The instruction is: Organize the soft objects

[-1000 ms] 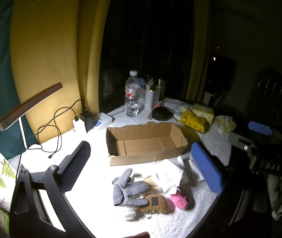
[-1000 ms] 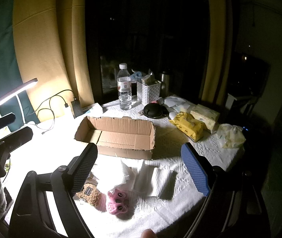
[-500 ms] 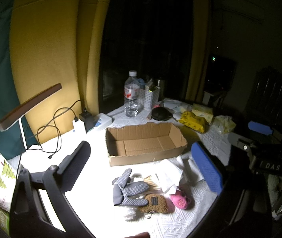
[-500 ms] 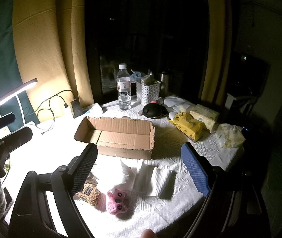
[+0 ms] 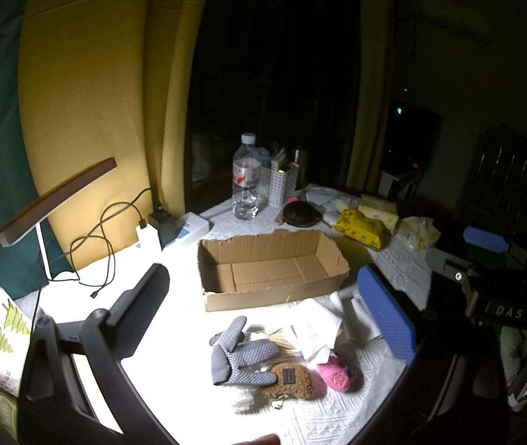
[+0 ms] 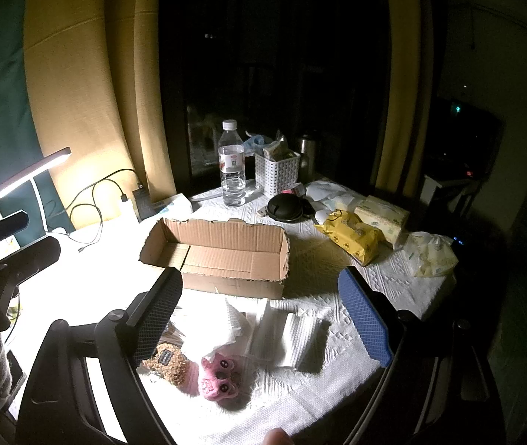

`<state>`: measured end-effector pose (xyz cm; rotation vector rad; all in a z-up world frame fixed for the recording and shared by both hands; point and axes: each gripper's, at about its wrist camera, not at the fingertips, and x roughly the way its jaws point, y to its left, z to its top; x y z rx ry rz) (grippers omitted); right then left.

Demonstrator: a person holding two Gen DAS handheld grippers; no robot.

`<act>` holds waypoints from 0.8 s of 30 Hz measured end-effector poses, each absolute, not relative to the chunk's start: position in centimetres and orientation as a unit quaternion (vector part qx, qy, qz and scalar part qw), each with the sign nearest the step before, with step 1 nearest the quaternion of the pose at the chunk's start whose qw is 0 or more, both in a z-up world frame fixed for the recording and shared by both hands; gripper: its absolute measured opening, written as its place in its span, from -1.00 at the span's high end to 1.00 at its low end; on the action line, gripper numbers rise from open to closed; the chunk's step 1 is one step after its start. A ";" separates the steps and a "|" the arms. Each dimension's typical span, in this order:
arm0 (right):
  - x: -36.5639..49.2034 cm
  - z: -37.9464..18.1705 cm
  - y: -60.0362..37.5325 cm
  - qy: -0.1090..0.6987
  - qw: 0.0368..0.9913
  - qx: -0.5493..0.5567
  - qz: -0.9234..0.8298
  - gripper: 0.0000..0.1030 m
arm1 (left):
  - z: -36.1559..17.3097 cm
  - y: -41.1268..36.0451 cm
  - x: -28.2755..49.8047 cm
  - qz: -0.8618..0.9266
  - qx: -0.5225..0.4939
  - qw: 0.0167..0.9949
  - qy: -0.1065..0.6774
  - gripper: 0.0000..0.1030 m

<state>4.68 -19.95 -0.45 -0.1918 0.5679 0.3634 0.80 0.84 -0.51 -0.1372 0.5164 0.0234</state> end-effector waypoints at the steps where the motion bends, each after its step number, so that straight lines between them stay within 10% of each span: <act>1: 4.7 -0.4 -20.0 0.278 0.939 -0.094 0.178 -0.72 | -0.5 0.9 0.8 0.012 -0.068 0.964 0.255 -0.99; 24: 5.9 -2.4 -21.2 0.299 0.933 -0.084 0.183 -0.72 | -2.3 -0.9 2.8 0.007 -0.049 0.959 0.279 -0.99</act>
